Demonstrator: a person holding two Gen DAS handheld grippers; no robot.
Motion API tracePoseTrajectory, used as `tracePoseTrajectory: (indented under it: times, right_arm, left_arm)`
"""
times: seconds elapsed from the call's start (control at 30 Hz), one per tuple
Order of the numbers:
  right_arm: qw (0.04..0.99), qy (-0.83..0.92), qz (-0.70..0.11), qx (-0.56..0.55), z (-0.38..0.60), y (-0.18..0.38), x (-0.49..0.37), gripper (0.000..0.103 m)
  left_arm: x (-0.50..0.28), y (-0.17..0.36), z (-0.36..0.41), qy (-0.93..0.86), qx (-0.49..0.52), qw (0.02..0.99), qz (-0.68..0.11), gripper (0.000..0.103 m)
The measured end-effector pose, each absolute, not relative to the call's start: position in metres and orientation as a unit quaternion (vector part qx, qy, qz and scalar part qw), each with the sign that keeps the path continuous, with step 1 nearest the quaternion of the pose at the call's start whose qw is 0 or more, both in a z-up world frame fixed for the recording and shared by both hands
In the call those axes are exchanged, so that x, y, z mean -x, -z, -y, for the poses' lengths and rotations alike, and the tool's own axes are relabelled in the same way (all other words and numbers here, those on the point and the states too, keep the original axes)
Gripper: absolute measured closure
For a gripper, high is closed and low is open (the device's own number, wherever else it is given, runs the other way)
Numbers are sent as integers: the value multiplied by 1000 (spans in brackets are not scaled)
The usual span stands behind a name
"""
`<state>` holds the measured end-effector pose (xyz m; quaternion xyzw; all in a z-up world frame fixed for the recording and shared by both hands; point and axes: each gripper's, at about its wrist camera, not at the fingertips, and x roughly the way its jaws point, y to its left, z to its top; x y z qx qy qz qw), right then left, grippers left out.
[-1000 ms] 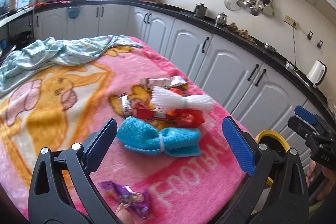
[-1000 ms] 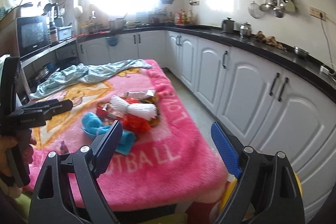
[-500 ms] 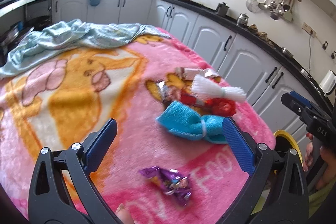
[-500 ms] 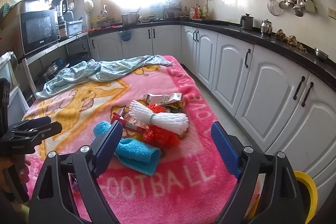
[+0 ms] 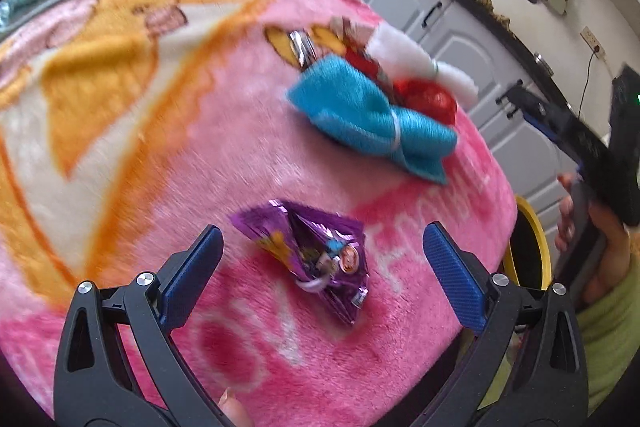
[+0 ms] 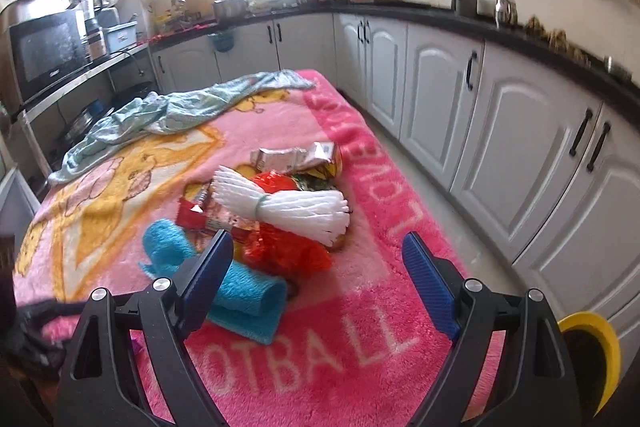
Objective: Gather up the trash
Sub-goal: 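Close the left tool on the purple candy wrapper, then close the right tool on the white mesh netting bundle, then carry the purple wrapper and white netting over the yellow-rimmed bin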
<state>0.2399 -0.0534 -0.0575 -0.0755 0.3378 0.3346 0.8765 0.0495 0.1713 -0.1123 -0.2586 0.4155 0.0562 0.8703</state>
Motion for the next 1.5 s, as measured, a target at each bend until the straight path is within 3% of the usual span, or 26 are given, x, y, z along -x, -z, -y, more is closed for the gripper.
tracePoseTrajectory:
  times: [0.03,0.1,0.23,0.27,0.37,0.47,0.53,0.63,0.9,1.5]
  right_arm:
    - [874,-336,-344,71,52,60,-245,19]
    - [868,-341,-357,59,49,65,-259,19]
    - [853,-353,-384,38,41,76,-281,19]
    - [848,-356,-391,31,39,80,-287,20]
    - [836,-370,-404,25,30,87,-296,27]
    - [823,-387,-415,32,24,93,-296,52]
    - [820,-394,-414,38,23,94,-291,77]
    - [822,-403,-400,44,27,90,-279,90]
    - [837,-414,-350,71,39,61,-248,93]
    - [865,-384,-312,86,108,23,-199,93]
  left_arm:
    - [-50,114,-169,-57,255,872,-415,11]
    - [-50,117,-167,-61,250,875,-410,26]
    - [-51,122,-167,-74,241,878,-406,43]
    - [-51,123,-168,-80,239,879,-405,51]
    - [-49,125,-174,-89,245,879,-401,66]
    - [-50,125,-175,-87,243,881,-398,69]
    - [-50,125,-174,-85,237,883,-396,71]
    - [-49,125,-175,-84,237,884,-395,75]
    - [-50,119,-170,-60,238,890,-385,82]
    - [-60,76,-128,-12,193,920,-341,83]
